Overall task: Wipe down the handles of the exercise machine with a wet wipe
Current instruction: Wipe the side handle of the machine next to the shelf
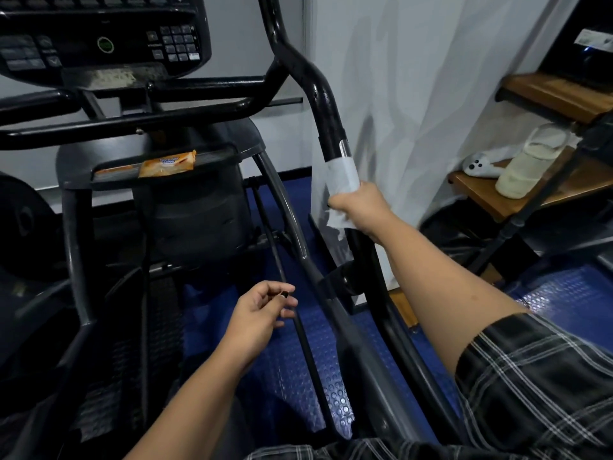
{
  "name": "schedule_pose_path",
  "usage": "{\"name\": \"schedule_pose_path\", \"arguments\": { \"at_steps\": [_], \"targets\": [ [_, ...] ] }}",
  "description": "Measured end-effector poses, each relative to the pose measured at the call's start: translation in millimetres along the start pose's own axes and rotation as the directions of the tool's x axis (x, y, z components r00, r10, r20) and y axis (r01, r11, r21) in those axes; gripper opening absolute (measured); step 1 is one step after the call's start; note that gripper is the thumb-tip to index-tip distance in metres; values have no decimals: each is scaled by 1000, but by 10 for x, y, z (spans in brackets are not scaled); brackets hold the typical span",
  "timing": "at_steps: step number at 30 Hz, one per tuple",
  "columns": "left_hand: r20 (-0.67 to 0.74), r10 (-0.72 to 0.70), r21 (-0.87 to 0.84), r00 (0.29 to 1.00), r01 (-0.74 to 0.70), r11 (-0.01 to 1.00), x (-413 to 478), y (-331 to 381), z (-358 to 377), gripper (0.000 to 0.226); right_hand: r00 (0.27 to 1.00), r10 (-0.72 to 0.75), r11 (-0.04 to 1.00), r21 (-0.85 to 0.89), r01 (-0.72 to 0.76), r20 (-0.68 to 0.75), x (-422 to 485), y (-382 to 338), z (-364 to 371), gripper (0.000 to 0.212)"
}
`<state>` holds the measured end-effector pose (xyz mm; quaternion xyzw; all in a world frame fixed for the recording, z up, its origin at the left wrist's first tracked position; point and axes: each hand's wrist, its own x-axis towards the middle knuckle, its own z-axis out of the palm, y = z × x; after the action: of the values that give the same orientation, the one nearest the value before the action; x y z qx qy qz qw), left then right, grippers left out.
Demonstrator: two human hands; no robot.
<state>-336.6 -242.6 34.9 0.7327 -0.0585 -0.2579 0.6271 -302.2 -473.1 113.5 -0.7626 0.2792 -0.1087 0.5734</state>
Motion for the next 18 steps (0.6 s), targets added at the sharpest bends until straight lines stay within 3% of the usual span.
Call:
{"name": "schedule_pose_path", "arguments": {
  "at_steps": [6, 11, 18],
  "targets": [
    [-9, -13, 11, 1000, 13, 1000, -211, -73, 44, 22, 1000, 19, 998, -54, -20, -20, -207, 291, -2, 17],
    [-37, -15, -12, 999, 14, 1000, -305, -115, 9, 21, 986, -41, 966, -258, -3, -162, -310, 476, 65, 36],
    [-64, 3, -18, 998, -4, 1000, -229, -53, -50, 22, 953, -242, 904, -399, 153, -182, -499, 769, 101, 41]
  ]
}}
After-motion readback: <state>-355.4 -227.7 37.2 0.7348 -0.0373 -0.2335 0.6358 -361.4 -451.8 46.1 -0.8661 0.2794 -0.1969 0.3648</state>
